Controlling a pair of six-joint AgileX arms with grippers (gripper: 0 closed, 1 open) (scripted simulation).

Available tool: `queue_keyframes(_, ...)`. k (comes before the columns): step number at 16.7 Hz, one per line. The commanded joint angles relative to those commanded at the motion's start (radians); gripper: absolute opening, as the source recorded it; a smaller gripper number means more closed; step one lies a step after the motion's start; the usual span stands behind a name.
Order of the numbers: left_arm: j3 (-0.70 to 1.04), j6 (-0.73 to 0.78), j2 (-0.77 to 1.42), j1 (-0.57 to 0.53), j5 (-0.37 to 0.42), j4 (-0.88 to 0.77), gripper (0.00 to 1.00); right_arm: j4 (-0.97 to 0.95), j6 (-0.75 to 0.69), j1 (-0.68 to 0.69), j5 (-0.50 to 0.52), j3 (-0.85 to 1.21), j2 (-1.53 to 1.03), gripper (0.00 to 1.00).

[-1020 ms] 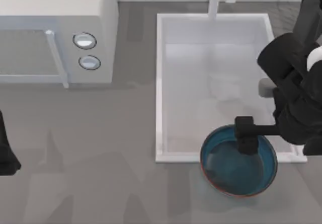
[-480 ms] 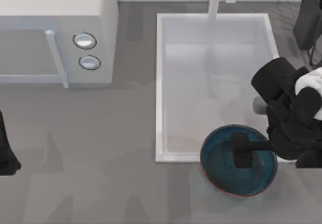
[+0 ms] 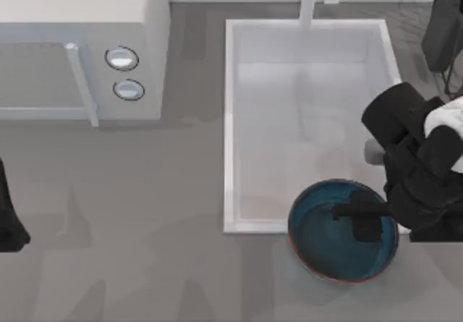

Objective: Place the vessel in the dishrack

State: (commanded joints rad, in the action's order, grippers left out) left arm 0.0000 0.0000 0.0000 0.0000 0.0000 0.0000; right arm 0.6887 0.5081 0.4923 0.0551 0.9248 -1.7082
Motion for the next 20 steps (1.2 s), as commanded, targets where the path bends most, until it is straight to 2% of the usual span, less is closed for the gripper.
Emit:
queue_keyframes(5, 0.000, 0.000, 0.000, 0.000, 0.000, 0.000, 1.00, 0.000, 0.000, 0.000, 0.000, 0.000, 0.000, 0.02)
queue_keyframes(6, 0.000, 0.000, 0.000, 0.000, 0.000, 0.000, 1.00, 0.000, 0.000, 0.000, 0.000, 0.000, 0.000, 0.00)
queue_keyframes(16, 0.000, 0.000, 0.000, 0.000, 0.000, 0.000, 1.00, 0.016, 0.001, 0.004, 0.000, 0.015, 0.001, 0.00)
queue_keyframes(20, 0.000, 0.000, 0.000, 0.000, 0.000, 0.000, 1.00, 0.172, 0.003, 0.007, 0.001, 0.165, 0.008, 0.00)
